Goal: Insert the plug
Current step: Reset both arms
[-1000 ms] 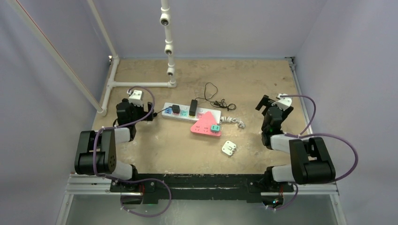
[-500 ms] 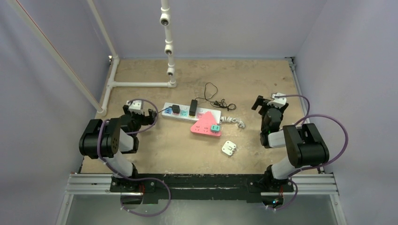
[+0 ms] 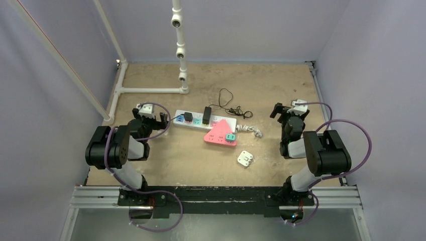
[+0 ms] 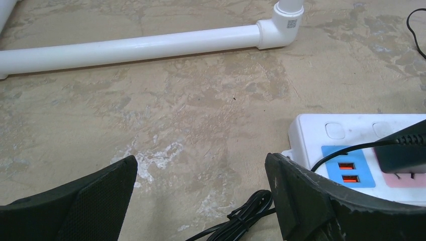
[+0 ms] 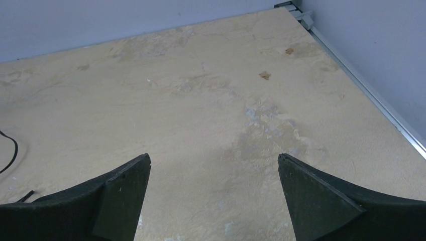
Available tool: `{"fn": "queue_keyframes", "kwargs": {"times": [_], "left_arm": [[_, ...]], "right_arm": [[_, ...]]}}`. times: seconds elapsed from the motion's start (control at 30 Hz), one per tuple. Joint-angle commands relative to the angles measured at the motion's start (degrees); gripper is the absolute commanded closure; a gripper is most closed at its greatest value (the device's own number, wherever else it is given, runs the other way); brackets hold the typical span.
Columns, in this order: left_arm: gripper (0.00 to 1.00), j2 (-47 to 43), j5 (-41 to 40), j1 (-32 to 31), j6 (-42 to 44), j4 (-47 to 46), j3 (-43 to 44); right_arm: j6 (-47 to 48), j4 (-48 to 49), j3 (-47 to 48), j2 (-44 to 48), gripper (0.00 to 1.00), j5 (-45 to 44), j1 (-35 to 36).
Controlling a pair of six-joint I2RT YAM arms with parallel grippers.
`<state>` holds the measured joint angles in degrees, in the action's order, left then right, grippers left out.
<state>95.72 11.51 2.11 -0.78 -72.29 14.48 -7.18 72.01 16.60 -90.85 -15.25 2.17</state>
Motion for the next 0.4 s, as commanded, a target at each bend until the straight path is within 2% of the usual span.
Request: {"fn": "queue_keyframes", "kwargs": {"times": [0.0, 0.37], "left_arm": [[0.01, -0.3, -0.3, -0.3, 0.5, -3.2, 0.2], [0.01, -0.4, -1.6, -0.9, 0.5, -1.8, 0.6]], "right_arm": [[0.7, 5.2, -0.6, 0.5, 0.01, 0.7, -0.2], [0.9, 5.4, -0.6, 0.6, 0.01, 0.7, -0.2]]}}
